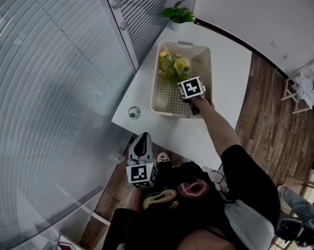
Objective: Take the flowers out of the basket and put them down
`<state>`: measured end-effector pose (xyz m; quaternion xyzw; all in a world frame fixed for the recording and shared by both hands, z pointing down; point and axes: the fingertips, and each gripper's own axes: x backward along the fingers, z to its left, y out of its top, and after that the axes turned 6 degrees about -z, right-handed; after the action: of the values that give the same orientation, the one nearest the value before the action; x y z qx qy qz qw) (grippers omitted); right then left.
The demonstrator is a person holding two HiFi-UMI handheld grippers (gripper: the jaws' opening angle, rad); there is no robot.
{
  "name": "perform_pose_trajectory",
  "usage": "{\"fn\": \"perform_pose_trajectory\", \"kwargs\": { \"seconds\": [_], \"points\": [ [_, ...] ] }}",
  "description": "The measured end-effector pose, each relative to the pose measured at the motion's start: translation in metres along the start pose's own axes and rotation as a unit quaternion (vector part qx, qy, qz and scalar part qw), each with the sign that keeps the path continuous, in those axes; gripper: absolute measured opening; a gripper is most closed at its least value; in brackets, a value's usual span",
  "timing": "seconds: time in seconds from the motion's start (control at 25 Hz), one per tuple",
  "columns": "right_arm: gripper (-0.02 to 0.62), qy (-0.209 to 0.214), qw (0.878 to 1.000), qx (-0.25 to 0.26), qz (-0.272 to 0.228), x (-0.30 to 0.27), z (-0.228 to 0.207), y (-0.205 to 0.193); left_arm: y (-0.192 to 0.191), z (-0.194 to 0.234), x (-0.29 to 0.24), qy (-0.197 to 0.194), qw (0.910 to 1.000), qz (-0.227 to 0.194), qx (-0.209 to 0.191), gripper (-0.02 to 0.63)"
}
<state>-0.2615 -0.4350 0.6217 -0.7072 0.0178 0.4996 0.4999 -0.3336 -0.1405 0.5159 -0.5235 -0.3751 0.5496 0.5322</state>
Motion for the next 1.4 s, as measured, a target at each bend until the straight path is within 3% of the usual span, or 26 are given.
{"fn": "perform_pose_trajectory", "kwargs": {
  "seconds": [0.24, 0.52, 0.68, 0.84, 1.4],
  "points": [
    [0.048, 0.029, 0.999, -0.016, -0.023, 0.013, 0.005, 0.014, -0.005, 0.001, 0.005, -0.001, 1.0000, 0.004, -0.001, 0.018],
    [0.046, 0.034, 0.997, -0.026, -0.070, 0.035, 0.006, 0.039, -0.010, 0.001, 0.011, -0.005, 1.0000, 0.006, 0.002, 0.018],
    [0.046, 0.029, 0.994, -0.005, -0.106, 0.054, 0.010, 0.060, -0.006, -0.002, 0.012, -0.011, 0.9999, 0.003, -0.001, 0.018],
    [0.046, 0.040, 0.988, 0.018, -0.145, 0.077, 0.018, 0.079, -0.005, -0.006, 0.017, -0.013, 0.9999, -0.001, -0.004, 0.018],
    [0.046, 0.056, 0.963, 0.018, -0.262, 0.177, 0.029, 0.117, -0.003, -0.020, 0.029, -0.026, 0.9993, -0.014, -0.021, 0.018]
  ]
}}
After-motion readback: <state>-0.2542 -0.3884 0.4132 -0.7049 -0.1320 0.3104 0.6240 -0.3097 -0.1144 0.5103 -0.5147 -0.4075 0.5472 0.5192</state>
